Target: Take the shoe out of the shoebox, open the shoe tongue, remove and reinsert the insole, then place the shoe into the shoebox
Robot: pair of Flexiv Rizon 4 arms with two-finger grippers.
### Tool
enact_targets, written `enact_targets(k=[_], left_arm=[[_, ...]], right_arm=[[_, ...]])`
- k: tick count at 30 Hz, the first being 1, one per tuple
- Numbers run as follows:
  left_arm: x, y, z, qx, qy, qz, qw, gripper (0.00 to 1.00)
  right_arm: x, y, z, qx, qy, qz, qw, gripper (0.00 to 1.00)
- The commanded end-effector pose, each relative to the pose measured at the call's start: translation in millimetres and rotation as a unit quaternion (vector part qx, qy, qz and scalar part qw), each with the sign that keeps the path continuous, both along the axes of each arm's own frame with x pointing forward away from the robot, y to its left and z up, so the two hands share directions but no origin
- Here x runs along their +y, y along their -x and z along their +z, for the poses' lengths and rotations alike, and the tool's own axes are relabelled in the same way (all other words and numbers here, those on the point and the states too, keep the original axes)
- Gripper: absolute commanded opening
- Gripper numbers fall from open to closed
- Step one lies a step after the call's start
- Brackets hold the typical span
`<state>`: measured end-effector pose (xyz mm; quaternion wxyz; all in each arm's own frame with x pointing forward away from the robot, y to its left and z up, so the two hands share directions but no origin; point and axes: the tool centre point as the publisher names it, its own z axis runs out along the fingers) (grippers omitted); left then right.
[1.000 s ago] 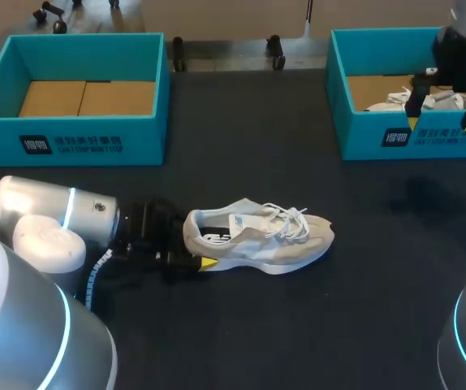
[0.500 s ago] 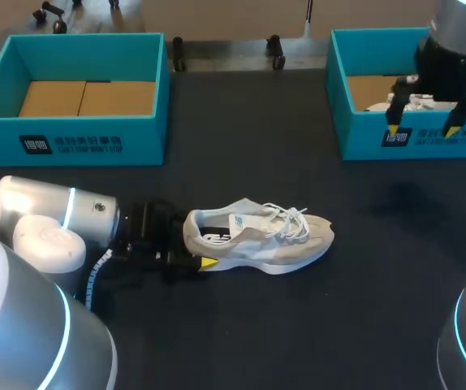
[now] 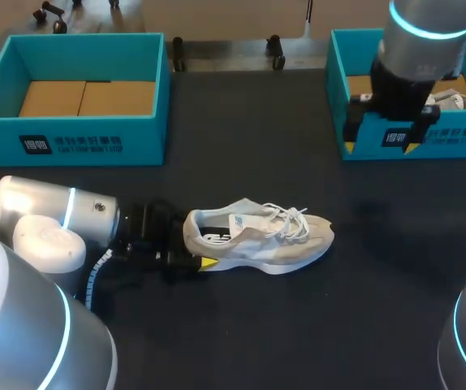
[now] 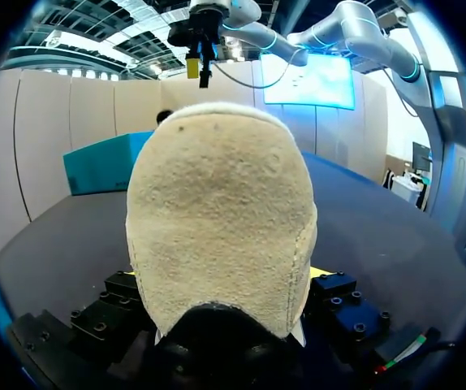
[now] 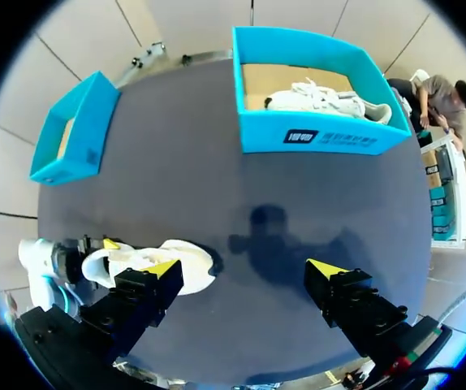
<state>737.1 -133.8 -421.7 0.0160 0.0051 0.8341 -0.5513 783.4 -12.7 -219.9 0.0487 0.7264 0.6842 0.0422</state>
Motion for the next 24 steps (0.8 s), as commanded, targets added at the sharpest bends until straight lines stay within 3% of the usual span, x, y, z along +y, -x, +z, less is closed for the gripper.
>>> enact_targets(k=[1,6,17,24], left_arm=[[-0.5,1.2,0.6,0.0,-0.003,0.0,1.0,0.0],[-0.5,1.2,0.6,0.0,-0.003,0.0,1.0,0.0],[-0.5,1.2,0.6,0.0,-0.003,0.0,1.0,0.0],[-0.5,1.2,0.6,0.0,-0.003,0.0,1.0,0.0]], right_arm=[[27.7,-3.6,-19.1,0.005,0.023,-0.004,1.0,1.0],[53.9,3.1,-32.1,0.004,0.019,-0.005,1.0,1.0],[106.3,30.3,-29.4,-0.008,0.012,-0.029,0.999,1.0],[133.9,34.1,-40.9,0.001,0.004,-0.012,1.0,1.0]])
